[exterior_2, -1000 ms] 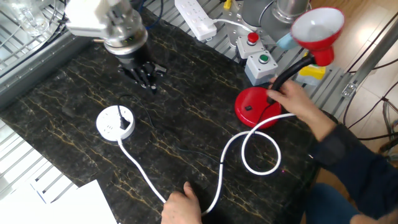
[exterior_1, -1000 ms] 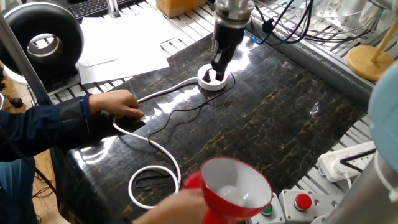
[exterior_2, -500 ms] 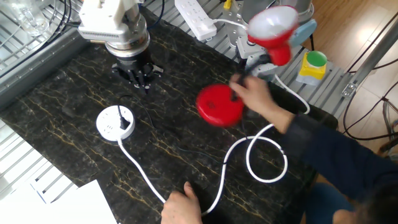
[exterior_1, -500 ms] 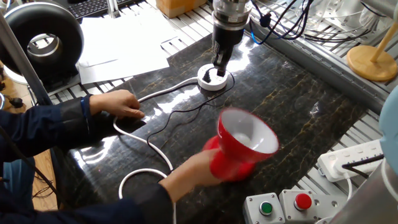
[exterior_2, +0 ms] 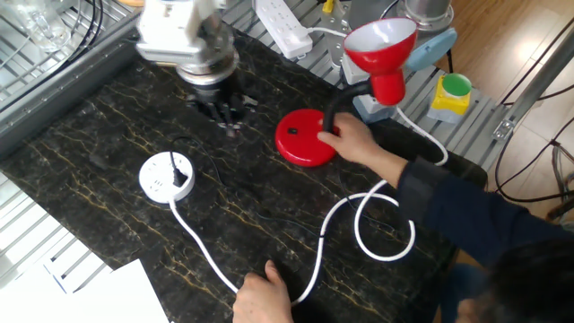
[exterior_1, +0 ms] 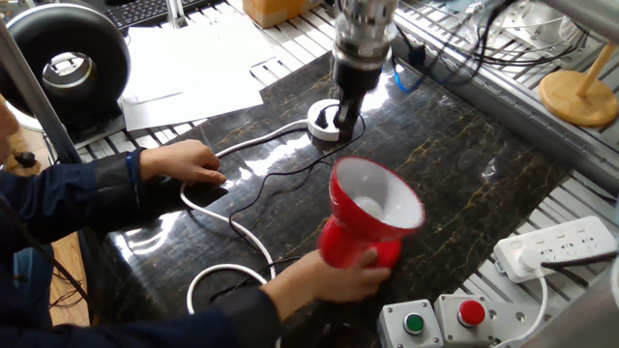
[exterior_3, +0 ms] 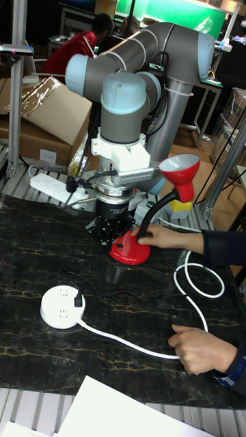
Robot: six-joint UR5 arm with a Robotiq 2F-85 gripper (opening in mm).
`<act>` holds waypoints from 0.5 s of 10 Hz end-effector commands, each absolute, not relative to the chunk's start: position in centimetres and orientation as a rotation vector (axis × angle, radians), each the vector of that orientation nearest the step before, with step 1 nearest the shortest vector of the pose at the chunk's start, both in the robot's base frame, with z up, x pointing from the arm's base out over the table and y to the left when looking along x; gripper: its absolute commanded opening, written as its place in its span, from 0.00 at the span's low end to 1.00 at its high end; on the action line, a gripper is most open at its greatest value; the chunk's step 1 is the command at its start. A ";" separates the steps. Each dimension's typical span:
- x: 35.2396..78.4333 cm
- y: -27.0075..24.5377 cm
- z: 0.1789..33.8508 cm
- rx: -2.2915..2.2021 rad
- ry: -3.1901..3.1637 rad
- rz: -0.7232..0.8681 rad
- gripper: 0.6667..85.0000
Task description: Plug in the power cord of the desk lamp, turn on the socket, and light up the desk lamp
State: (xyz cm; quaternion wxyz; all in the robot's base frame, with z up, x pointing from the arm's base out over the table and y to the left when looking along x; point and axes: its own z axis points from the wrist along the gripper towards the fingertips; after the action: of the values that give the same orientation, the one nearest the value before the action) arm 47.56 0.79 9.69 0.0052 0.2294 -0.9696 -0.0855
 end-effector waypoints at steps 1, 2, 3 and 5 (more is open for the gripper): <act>44.7 2.7 8.2 0.693 -3.025 -0.335 0.00; 44.2 2.0 7.9 0.732 -3.016 -0.315 0.00; 44.1 0.8 7.7 0.788 -2.994 -0.283 0.00; 43.5 -0.4 7.3 0.825 -2.981 -0.264 0.00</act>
State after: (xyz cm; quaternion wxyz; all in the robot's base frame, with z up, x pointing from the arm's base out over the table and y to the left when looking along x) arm 44.46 0.48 7.86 0.0170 0.2504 -0.9642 -0.0862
